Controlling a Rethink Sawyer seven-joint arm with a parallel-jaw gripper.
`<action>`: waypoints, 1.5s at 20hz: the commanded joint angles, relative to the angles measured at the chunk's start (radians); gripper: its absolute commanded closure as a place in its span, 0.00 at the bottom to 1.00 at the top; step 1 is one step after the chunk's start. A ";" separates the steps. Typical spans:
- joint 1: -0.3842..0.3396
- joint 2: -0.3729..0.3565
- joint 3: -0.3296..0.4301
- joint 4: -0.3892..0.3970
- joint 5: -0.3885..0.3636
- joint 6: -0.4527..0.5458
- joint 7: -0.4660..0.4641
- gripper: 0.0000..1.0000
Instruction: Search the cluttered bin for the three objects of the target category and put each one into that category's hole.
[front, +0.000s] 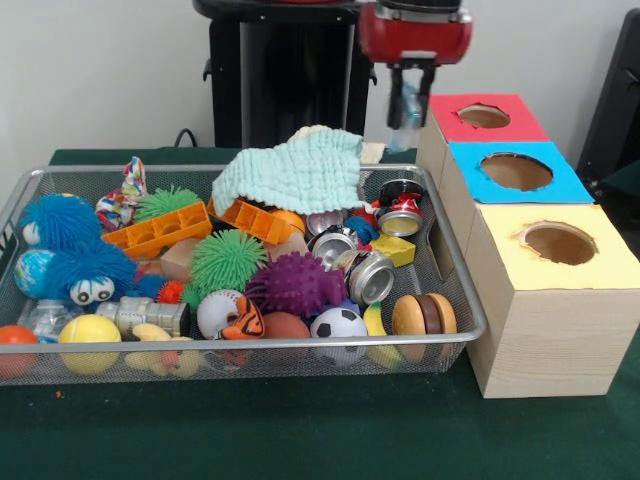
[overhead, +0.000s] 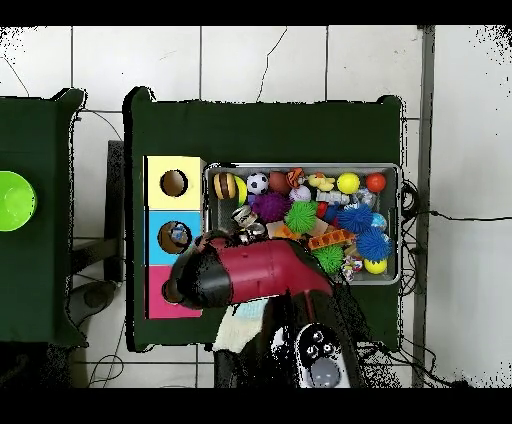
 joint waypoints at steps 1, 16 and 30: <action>0.138 0.100 -0.120 -0.022 0.117 -0.034 0.413 1.00; 0.421 0.256 -0.255 -0.191 0.251 -0.050 0.588 1.00; 0.361 0.310 -0.311 -0.181 0.110 -0.144 0.413 1.00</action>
